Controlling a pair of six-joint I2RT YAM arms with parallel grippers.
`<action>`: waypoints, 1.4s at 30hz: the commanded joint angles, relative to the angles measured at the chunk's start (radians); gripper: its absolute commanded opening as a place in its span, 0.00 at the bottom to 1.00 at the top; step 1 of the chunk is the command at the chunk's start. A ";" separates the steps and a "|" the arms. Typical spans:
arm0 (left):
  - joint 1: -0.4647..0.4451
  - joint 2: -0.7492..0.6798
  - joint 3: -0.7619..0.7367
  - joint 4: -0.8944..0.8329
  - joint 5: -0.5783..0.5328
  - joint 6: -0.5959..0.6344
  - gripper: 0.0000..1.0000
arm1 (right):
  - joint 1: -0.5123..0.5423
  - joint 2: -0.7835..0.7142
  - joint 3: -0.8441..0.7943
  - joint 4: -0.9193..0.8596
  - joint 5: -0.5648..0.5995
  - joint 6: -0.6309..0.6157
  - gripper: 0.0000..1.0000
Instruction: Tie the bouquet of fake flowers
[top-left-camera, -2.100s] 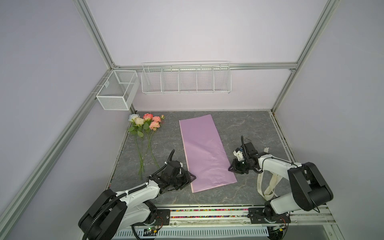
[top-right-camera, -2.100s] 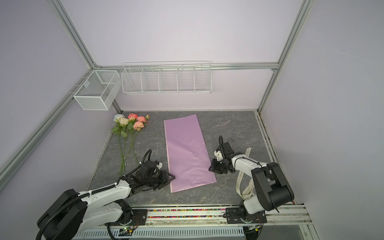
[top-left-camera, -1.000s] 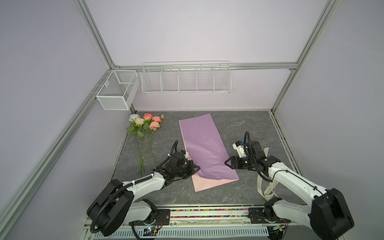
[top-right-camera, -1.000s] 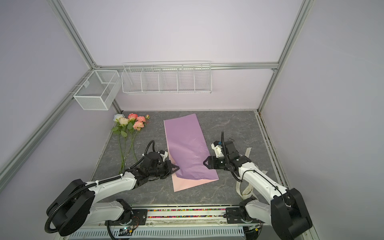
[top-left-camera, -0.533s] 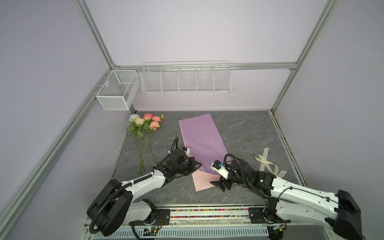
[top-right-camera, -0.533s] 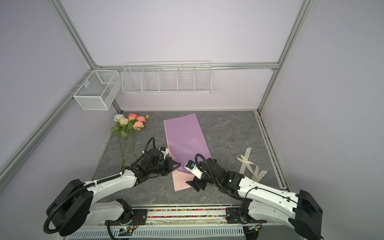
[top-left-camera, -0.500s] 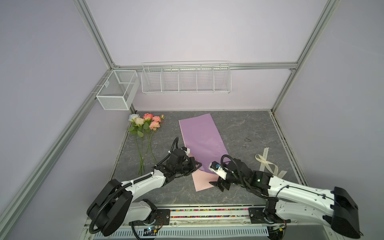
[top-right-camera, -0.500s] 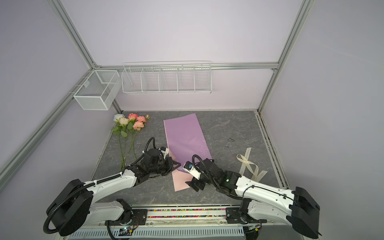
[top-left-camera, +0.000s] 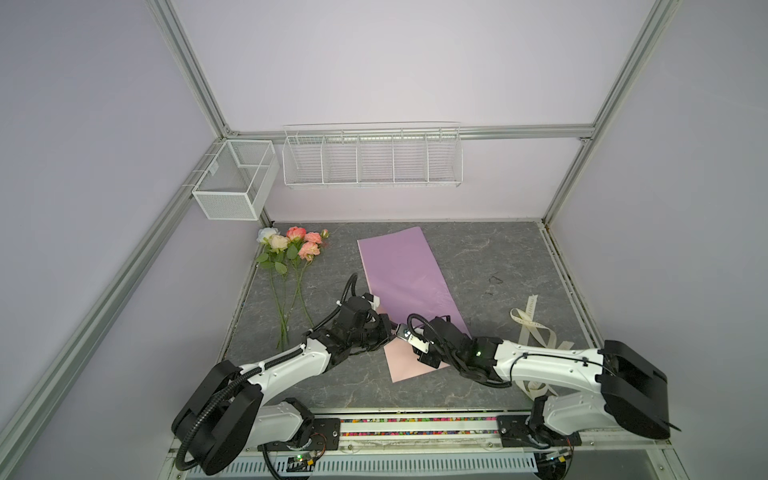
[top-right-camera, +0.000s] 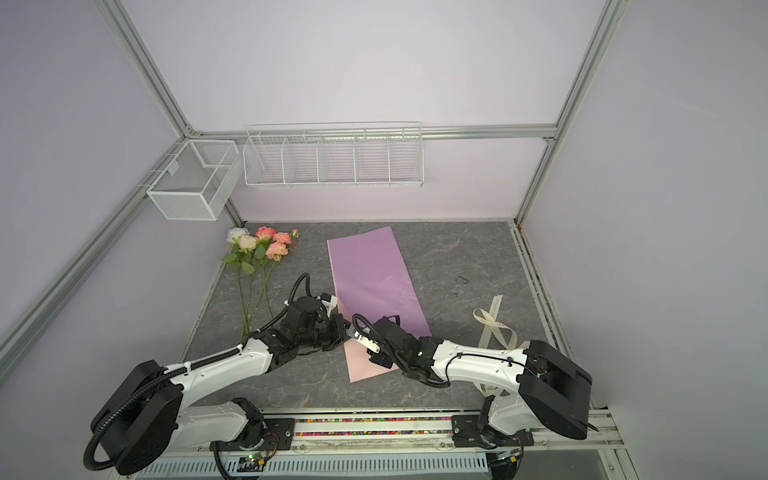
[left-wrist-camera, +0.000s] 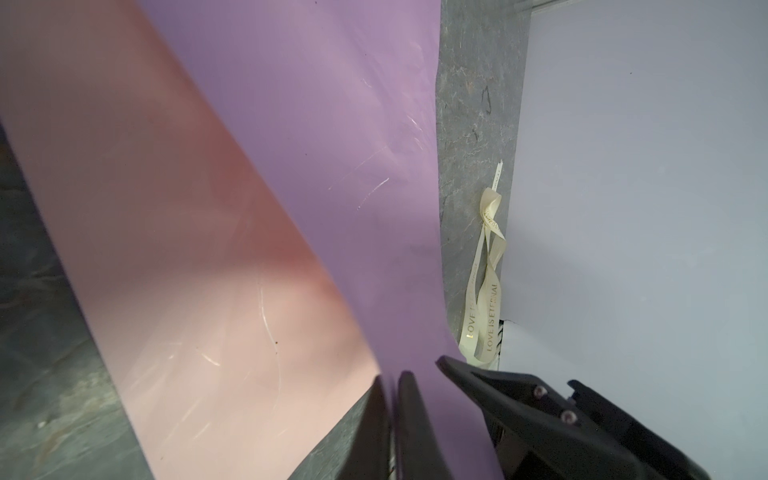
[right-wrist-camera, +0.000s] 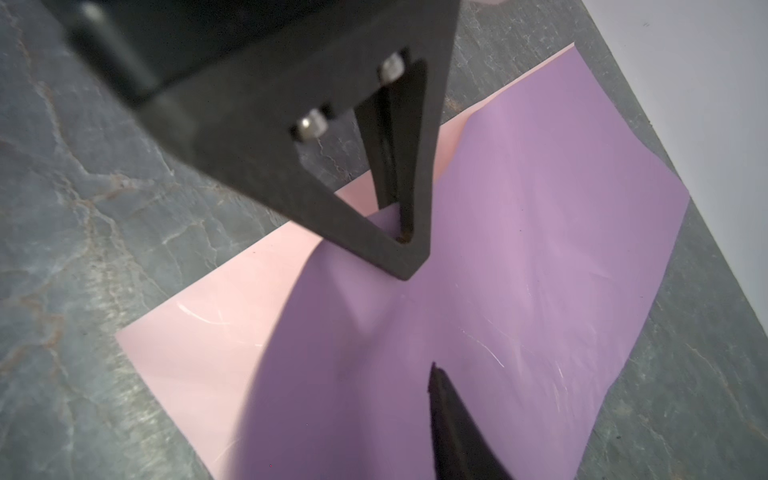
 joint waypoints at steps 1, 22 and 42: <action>-0.002 -0.060 0.045 -0.074 -0.060 0.021 0.25 | 0.002 -0.027 -0.003 0.045 0.067 0.016 0.17; -0.001 0.085 0.332 -0.380 -0.302 0.386 0.67 | -0.282 -0.521 -0.275 0.257 0.059 0.532 0.07; -0.032 0.599 0.542 -0.390 -0.212 0.423 0.56 | -0.885 -0.666 -0.325 0.022 -0.258 0.896 0.06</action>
